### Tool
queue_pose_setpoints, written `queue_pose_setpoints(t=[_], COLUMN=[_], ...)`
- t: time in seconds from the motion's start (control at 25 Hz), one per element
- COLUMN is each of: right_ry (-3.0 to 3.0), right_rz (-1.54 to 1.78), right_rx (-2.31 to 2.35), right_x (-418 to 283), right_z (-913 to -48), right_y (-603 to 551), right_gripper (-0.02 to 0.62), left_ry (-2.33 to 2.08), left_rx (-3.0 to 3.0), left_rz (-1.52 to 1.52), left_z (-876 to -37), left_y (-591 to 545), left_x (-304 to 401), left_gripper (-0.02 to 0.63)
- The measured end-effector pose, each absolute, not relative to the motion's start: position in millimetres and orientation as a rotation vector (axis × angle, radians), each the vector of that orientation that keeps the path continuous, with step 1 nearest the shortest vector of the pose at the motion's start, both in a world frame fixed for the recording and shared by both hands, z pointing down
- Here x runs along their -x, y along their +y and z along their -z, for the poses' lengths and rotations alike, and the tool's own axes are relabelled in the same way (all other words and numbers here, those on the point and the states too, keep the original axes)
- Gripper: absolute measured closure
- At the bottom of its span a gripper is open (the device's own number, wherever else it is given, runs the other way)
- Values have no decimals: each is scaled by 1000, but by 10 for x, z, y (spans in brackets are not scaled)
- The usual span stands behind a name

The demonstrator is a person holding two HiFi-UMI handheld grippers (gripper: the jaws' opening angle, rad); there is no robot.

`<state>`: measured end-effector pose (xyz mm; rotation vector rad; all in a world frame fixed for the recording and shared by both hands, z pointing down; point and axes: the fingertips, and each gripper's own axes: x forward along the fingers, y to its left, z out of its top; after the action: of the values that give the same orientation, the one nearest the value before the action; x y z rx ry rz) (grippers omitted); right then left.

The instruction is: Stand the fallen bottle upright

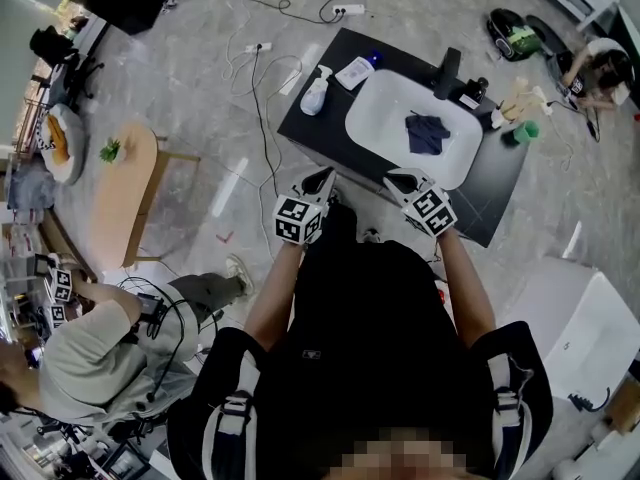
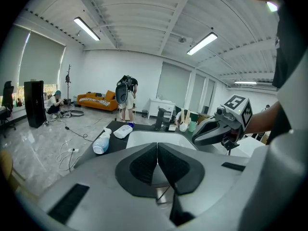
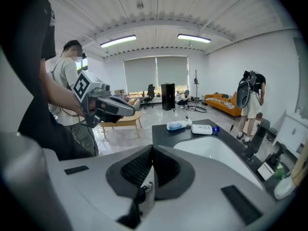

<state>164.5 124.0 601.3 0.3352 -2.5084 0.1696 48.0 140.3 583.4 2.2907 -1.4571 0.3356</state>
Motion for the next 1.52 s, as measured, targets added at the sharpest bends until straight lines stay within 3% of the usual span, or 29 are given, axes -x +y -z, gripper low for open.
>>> queue_pose_setpoints(t=[1.04, 1.52], right_ry=[-2357, -2316], right_rz=[-261, -298], right_rx=[-466, -492], right_x=[-1452, -949], right_z=[-6279, -6432], right_y=[581, 175], right_gripper=[535, 535], left_ry=[-1356, -1315], left_rx=[-2307, -2297], left_rz=[-342, -340], left_z=[-5954, -6147], left_y=[365, -239], left_x=[48, 607], left_gripper=[589, 589])
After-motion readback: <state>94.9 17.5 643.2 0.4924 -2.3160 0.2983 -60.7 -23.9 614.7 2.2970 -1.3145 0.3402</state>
